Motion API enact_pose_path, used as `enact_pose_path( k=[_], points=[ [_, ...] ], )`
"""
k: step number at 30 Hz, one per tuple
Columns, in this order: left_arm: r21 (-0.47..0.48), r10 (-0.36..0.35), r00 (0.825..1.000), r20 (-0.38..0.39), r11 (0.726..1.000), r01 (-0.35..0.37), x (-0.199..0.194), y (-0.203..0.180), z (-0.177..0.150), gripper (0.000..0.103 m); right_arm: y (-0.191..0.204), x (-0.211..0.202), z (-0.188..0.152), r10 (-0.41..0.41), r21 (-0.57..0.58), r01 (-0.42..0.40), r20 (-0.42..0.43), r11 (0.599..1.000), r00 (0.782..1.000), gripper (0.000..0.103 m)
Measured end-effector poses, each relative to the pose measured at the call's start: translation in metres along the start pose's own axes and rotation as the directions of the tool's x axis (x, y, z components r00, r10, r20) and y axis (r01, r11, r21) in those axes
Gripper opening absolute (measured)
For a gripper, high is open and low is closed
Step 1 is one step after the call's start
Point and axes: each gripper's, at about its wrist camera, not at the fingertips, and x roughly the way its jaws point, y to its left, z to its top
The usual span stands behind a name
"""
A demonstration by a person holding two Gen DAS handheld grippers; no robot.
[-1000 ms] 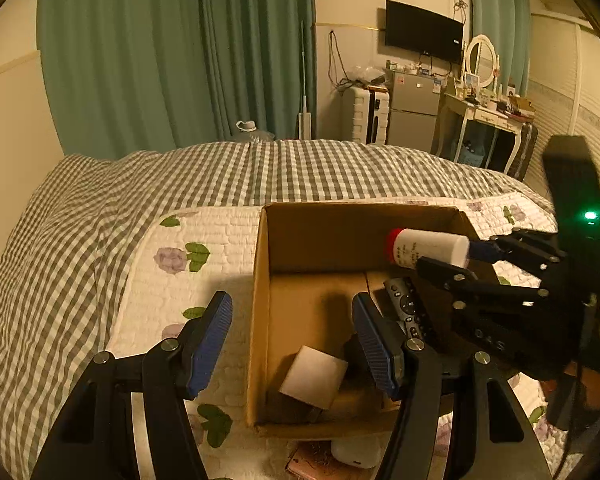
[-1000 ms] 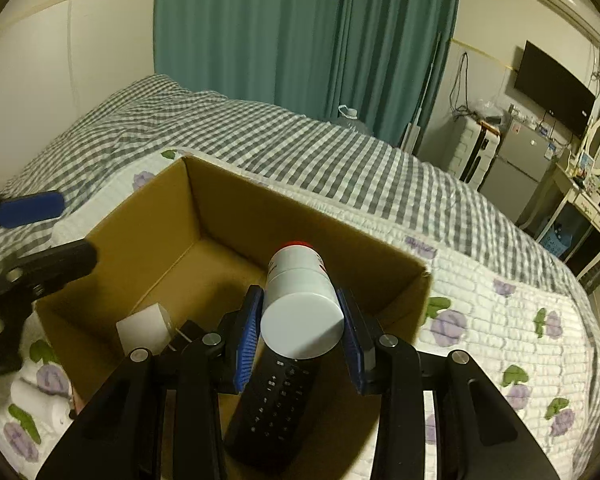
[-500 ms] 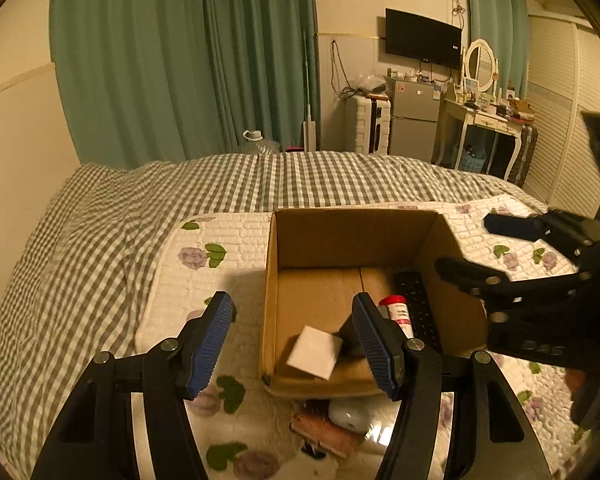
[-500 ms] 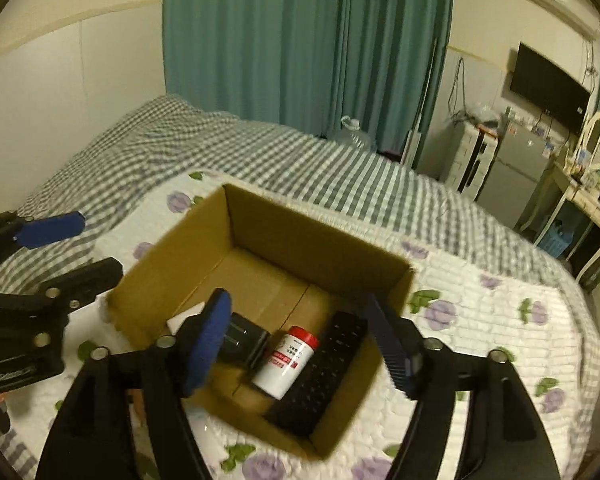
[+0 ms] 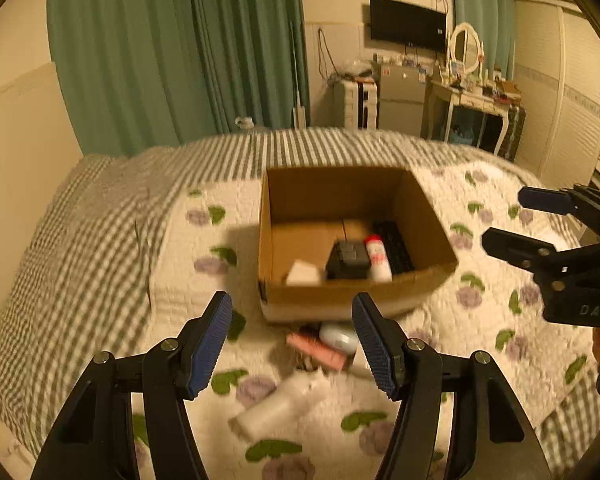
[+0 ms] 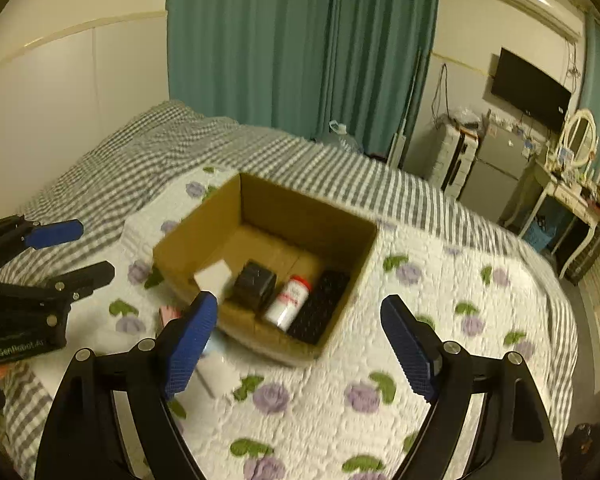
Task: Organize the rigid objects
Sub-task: 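Withdraw both grippers from the box toward the remaining items, then grasp the white cylindrical device with the left gripper while the right grasps a small white charger cube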
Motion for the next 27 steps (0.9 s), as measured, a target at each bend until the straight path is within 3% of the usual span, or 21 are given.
enact_pose_path(
  k=[6, 10, 15, 23, 27],
  points=[
    [0.014, 0.007, 0.994, -0.113, 1.000, -0.006, 0.039, -0.002, -0.035, 0.065, -0.005, 0.024, -0.049, 0.024, 0.061, -0.019, -0.085, 0.998, 0.996, 0.084],
    [0.055, 0.023, 0.979, -0.204, 0.998, -0.012, 0.068, -0.005, -0.057, 0.065, -0.005, 0.045, -0.070, 0.051, 0.087, -0.039, -0.135, 0.995, 0.990, 0.084],
    [0.048, -0.008, 0.954, -0.301, 0.999, 0.024, 0.096, -0.001, -0.074, 0.065, -0.002, 0.072, -0.084, 0.089, 0.099, -0.073, -0.168, 0.992, 0.982, 0.084],
    [0.072, -0.031, 0.923, -0.384, 0.995, 0.063, 0.116, -0.009, -0.083, 0.065, 0.004, 0.105, -0.097, 0.131, 0.110, -0.110, -0.207, 0.988, 0.970, 0.084],
    [0.091, -0.010, 0.922, -0.388, 0.995, 0.049, 0.118, -0.014, -0.084, 0.063, 0.003, 0.109, -0.102, 0.134, 0.124, -0.108, -0.220, 0.986, 0.966, 0.084]
  ],
)
